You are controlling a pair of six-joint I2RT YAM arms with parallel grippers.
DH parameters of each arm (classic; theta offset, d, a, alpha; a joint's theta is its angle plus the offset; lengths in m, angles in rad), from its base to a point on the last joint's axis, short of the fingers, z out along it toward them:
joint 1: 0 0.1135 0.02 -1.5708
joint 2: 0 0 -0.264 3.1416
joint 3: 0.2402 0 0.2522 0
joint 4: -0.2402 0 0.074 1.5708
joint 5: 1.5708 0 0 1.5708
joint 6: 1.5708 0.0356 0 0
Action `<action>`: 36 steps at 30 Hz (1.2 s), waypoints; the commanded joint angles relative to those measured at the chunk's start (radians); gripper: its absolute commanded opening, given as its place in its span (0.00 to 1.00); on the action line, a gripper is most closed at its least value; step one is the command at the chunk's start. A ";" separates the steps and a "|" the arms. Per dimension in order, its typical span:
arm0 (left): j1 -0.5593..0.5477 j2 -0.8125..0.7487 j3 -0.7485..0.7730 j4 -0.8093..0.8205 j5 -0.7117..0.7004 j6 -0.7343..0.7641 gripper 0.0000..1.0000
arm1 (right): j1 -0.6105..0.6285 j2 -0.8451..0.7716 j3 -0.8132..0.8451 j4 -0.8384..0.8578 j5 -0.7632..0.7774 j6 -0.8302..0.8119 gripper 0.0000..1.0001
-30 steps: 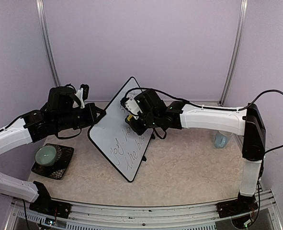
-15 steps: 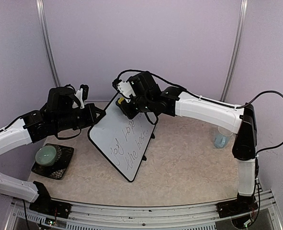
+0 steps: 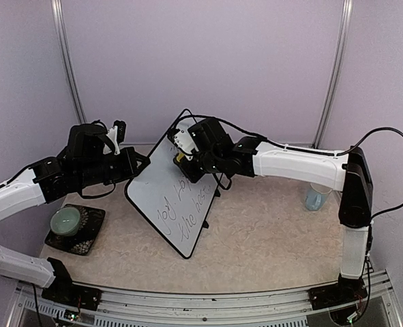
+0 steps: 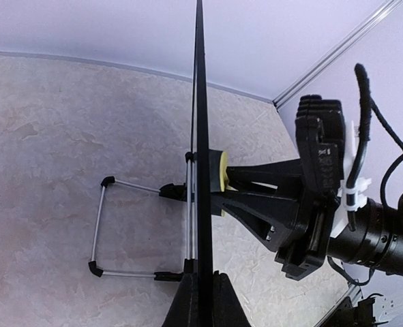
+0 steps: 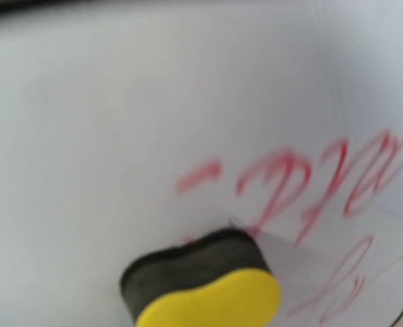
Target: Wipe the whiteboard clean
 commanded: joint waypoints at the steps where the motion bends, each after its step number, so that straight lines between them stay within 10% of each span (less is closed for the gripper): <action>1: -0.022 -0.020 0.007 -0.017 0.098 0.015 0.00 | 0.002 -0.005 -0.084 -0.016 -0.035 0.010 0.00; 23: -0.031 -0.006 0.022 -0.020 0.101 0.013 0.00 | -0.004 0.125 0.288 -0.094 -0.013 -0.049 0.00; 36: -0.034 -0.011 0.027 -0.023 0.099 0.014 0.00 | -0.006 0.036 0.020 -0.057 -0.002 -0.029 0.00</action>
